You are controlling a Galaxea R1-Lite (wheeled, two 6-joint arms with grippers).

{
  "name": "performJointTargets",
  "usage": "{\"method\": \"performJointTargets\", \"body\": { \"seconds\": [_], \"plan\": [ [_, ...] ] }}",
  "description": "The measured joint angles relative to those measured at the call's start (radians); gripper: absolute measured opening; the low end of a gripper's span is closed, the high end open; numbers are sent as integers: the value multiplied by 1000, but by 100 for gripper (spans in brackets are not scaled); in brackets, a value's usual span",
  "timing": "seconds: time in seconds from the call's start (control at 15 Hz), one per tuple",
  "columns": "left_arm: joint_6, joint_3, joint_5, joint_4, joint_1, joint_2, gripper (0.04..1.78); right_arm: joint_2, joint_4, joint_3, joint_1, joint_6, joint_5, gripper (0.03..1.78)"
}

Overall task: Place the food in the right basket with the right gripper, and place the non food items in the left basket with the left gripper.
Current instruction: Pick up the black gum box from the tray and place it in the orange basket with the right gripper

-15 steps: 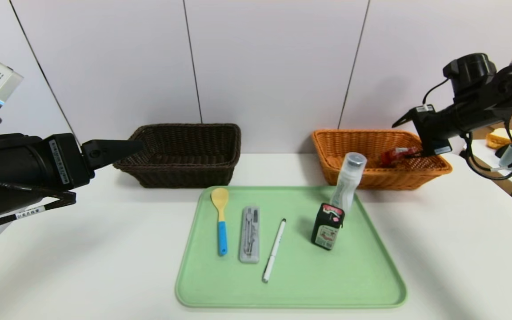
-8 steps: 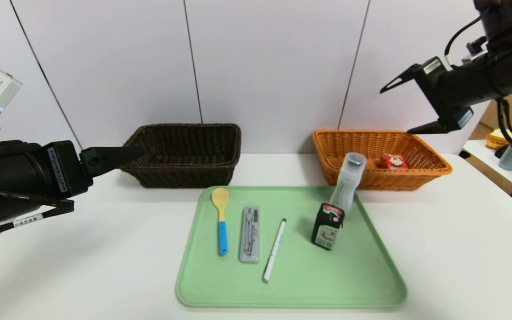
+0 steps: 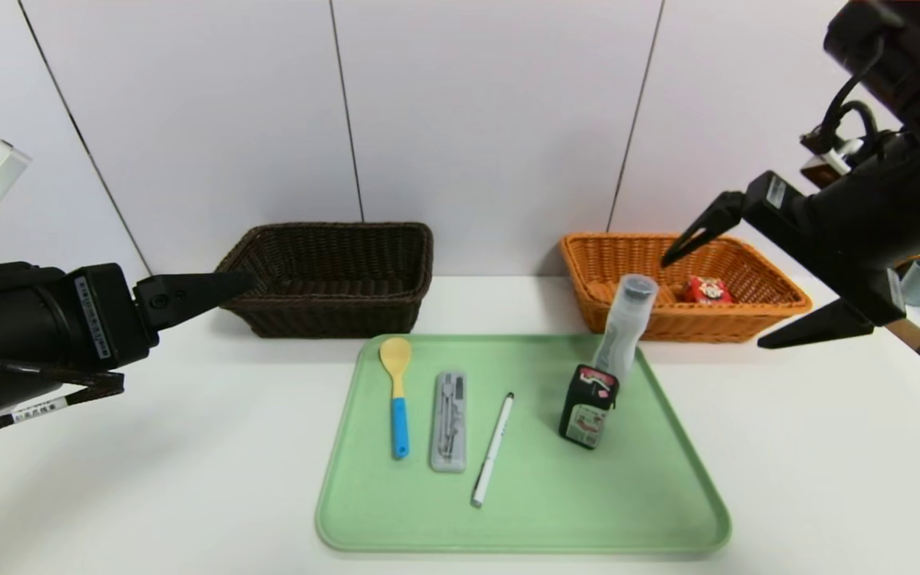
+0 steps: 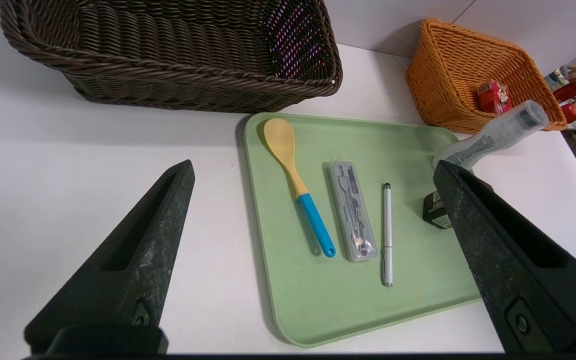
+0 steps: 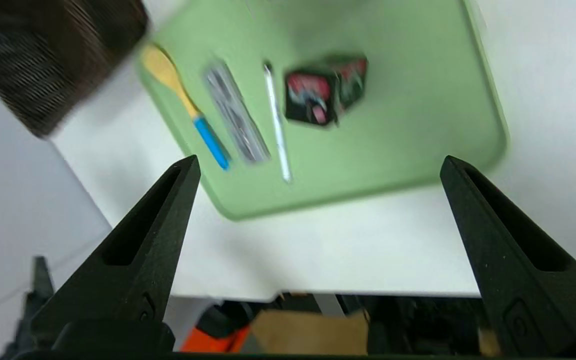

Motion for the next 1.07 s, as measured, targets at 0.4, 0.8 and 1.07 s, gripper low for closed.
{"method": "performJointTargets", "body": {
  "seconds": [0.4, 0.8, 1.07],
  "plan": [
    [-1, 33, 1, 0, 1, -31, 169, 105, 38, 2, 91, 32, 26, 169],
    [-1, 53, 1, -2, 1, -44, 169, 192, 36, 2, 180, 29, -111, 169],
    [0, 56, -1, -1, 1, -44, 169, 231, 29, 1, 196, 25, -161, 169]
  ]
}}
